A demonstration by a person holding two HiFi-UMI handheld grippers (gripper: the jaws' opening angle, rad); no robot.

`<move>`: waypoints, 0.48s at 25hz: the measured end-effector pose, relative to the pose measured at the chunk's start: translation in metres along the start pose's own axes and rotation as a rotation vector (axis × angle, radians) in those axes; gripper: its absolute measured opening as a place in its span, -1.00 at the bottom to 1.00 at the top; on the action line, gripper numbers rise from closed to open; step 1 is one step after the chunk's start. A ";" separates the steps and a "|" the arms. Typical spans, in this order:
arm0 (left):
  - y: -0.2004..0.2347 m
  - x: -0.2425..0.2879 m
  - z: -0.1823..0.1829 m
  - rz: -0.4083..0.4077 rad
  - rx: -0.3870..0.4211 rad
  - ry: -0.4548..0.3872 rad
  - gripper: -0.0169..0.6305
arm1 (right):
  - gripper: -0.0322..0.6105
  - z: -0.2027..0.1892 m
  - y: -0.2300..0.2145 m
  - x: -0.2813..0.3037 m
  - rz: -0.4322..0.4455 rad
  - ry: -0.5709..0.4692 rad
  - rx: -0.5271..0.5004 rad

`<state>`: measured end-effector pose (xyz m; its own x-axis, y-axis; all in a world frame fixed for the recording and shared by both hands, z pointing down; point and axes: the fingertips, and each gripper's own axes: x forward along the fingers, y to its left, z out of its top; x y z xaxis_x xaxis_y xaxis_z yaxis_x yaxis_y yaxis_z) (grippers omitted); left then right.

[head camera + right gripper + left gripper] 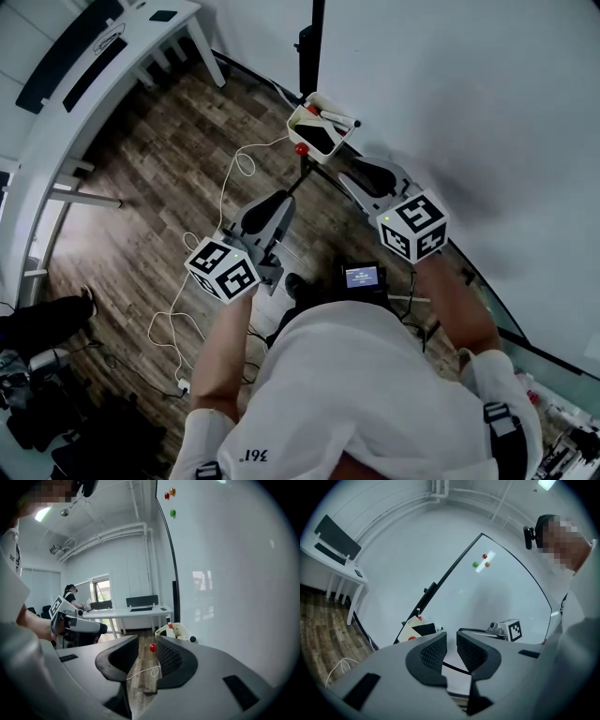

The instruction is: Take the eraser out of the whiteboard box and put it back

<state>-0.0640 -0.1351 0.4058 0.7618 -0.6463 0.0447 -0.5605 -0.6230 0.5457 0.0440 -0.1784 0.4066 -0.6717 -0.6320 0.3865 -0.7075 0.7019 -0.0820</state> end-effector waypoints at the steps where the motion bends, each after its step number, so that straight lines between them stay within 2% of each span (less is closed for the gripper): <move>1: 0.002 0.003 0.002 -0.003 0.008 0.002 -0.77 | -0.49 0.002 -0.003 0.003 -0.004 0.002 -0.004; 12: 0.023 0.039 0.010 0.010 0.054 0.038 -0.77 | -0.49 0.011 -0.030 0.035 -0.041 0.042 -0.058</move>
<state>-0.0507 -0.1788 0.4112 0.7673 -0.6361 0.0821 -0.5841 -0.6402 0.4989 0.0394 -0.2255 0.4127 -0.6319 -0.6472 0.4264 -0.7194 0.6945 -0.0120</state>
